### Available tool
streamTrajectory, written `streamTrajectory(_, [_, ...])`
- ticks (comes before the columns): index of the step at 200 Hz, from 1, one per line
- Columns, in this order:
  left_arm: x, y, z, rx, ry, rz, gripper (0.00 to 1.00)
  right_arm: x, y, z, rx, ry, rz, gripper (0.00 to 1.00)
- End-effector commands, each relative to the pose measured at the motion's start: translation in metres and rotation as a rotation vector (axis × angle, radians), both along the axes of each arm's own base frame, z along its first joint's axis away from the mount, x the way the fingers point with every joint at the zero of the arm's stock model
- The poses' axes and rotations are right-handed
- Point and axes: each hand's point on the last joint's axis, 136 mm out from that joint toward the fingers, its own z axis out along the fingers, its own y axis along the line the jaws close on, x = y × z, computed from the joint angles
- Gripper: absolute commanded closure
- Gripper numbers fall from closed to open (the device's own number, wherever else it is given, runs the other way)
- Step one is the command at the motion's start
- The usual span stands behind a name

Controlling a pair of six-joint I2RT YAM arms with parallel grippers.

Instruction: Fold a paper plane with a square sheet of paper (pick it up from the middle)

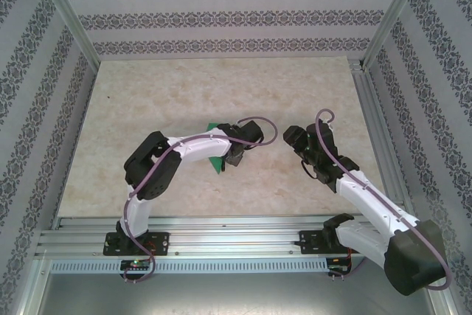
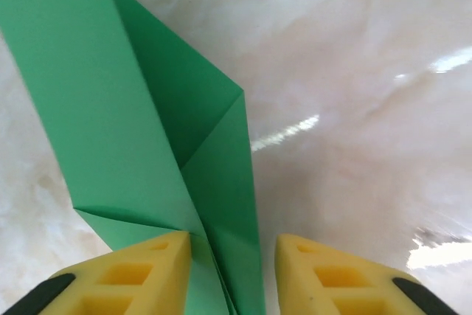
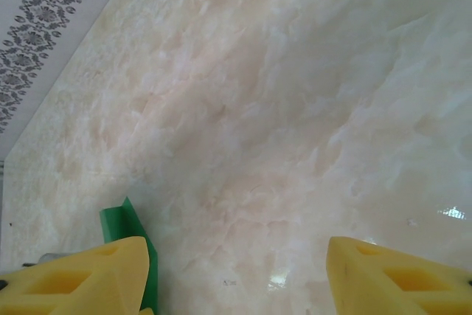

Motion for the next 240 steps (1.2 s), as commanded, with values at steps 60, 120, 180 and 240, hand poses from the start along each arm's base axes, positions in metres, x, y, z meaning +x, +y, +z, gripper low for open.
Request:
streamTrajectory(60, [0.013, 0.029, 0.094, -0.605, -0.060, 0.141, 0.37, 0.012, 0.069, 0.009, -0.180, 0.023, 0.195, 0.39])
streamTrajectory(120, [0.014, 0.142, 0.070, -0.727, -0.104, 0.528, 0.24, 0.000, 0.221, 0.000, -0.381, 0.057, 0.528, 0.48])
streamTrajectory(180, [0.007, 0.180, 0.058, -0.770, -0.110, 0.652, 0.18, -0.003, 0.281, -0.054, -0.370, 0.199, 0.651, 0.56])
streamTrajectory(240, [0.009, 0.172, 0.051, -0.800, -0.070, 0.631, 0.17, 0.002, 0.257, -0.095, -0.382, 0.303, 0.612, 0.56])
